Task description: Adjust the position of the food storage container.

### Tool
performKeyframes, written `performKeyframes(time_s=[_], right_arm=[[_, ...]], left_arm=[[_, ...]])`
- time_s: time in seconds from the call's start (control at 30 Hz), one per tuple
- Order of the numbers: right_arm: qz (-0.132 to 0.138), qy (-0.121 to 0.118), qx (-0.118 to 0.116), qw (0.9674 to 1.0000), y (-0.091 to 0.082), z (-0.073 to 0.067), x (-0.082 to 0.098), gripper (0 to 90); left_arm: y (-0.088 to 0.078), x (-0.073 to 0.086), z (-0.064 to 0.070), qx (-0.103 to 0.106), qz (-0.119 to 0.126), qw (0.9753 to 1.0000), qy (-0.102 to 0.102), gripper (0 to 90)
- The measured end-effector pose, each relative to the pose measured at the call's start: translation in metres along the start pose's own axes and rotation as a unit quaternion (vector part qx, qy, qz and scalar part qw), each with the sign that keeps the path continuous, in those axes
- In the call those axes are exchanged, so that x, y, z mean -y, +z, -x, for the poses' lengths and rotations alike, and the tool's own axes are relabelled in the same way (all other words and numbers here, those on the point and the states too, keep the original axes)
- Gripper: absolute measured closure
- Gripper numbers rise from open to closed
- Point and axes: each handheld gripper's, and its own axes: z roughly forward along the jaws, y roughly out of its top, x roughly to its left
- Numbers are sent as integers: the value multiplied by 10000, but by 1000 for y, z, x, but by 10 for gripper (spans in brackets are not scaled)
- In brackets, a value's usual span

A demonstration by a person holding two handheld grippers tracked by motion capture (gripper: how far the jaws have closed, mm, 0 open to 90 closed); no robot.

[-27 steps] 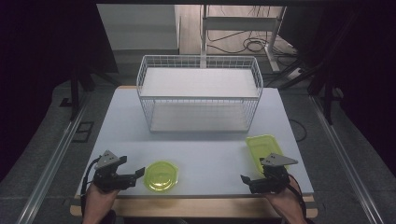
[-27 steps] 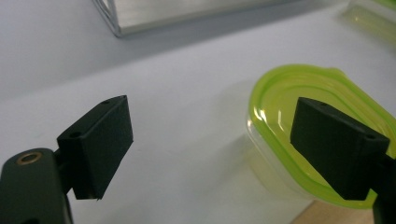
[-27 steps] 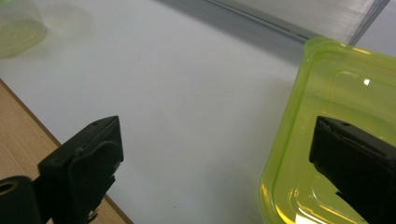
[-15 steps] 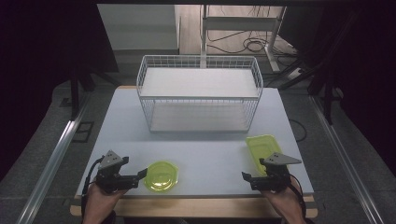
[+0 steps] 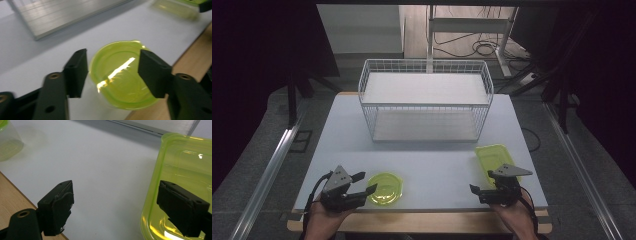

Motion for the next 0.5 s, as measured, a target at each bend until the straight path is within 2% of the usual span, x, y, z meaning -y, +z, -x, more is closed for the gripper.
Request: performKeyframes(time_s=[0.17, 0.23, 0.27, 0.33, 0.43, 0.5], right_arm=[[37, -7, 9, 10000, 0, 0, 0, 143], [36, -10, 7, 10000, 0, -1, 0, 145], [30, -24, 11, 10000, 1, -1, 0, 145], [24, -27, 11, 10000, 1, -1, 0, 145], [29, -42, 26, 10000, 1, -2, 0, 148], [25, -50, 28, 10000, 1, -2, 0, 148]], left_arm=[[8, -4, 17, 457, -47, 9988, 160, 709], [13, -5, 25, 630, -122, 9974, 315, 789], [18, -6, 32, 718, -219, 9963, 421, 858], [21, -5, 35, 785, -258, 9956, 442, 898], [31, -4, 46, 937, -427, 9937, 441, 900], [34, -3, 48, 962, -451, 9933, 450, 900]])
